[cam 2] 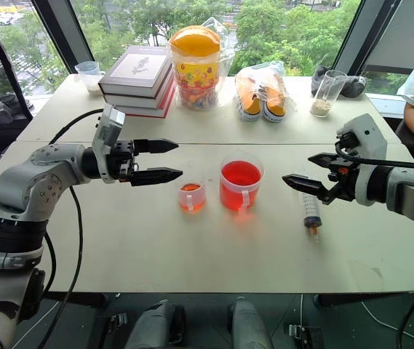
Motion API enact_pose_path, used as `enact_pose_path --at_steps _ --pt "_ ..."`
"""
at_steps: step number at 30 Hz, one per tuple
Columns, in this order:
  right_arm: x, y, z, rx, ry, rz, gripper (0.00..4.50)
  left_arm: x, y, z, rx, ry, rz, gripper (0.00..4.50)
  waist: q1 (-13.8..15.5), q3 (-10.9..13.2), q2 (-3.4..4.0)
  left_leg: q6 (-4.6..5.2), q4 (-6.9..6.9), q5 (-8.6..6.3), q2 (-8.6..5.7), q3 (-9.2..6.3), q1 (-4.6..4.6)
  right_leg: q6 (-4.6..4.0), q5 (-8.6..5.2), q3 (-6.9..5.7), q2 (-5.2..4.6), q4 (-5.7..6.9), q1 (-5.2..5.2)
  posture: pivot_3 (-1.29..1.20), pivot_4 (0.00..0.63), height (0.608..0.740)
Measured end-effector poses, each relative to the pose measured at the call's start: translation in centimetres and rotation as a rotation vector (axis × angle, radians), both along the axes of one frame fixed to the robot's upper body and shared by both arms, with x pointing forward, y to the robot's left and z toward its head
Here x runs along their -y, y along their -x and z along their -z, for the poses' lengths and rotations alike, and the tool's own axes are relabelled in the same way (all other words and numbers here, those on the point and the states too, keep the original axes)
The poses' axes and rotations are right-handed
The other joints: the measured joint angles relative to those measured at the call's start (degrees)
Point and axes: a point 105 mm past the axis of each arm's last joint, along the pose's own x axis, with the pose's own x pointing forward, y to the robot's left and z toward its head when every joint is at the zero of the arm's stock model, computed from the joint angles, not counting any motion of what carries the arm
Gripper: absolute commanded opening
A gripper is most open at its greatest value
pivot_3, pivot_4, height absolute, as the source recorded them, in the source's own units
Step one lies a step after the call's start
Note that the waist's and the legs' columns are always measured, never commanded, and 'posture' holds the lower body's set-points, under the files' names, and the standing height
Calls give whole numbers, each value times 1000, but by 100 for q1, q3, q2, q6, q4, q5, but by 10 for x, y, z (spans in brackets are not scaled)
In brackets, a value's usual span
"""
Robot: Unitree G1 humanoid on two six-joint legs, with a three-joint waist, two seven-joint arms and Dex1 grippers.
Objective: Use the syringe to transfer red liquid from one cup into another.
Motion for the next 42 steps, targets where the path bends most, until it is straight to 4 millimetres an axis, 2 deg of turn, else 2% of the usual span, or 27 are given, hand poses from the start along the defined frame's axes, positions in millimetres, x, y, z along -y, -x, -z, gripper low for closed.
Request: enact_pose_path --at_steps 4,11,15,21,26,36,42 --pt "5 -7 1 -34 -16 37 4420 0 0 0 0 0 1 4500 -11 0 0 0 1 0 0 3 1 0 0 2 0 0 0 0 150 740" --pt "17 -33 0 -158 -25 158 4420 -1 1 2 0 -1 7 4500 -15 0 0 0 -3 0 1 5 -2 -3 -1 2 -1 -1 -7 0 150 740" --pt "35 -50 18 -297 -4 274 4420 -1 0 1 7 -3 4 4500 -8 0 0 0 -4 0 0 7 -5 -4 -2 3 -2 -5 -8 0 150 740" --pt "51 -53 52 -442 51 346 4420 -1 1 0 18 -3 -6 4500 2 0 0 2 -7 -1 -1 7 -9 9 5 2 -2 -4 -11 0 150 740" --pt "51 -51 62 -480 71 348 4420 1 2 -1 28 3 -10 4500 -11 0 0 1 -6 -1 0 7 -5 12 7 2 -1 -2 -10 0 150 740" --pt "28 -56 86 -544 43 304 4420 5 -1 -2 40 21 -21 4500 -7 0 0 1 -5 -1 -1 7 -6 14 8 2 0 0 -10 0 150 740" --pt "33 -61 93 -539 81 334 4420 7 -7 -5 44 38 -22 4500 3 0 0 1 -3 -1 -2 8 -7 14 9 2 -1 -1 -8 0 150 740"
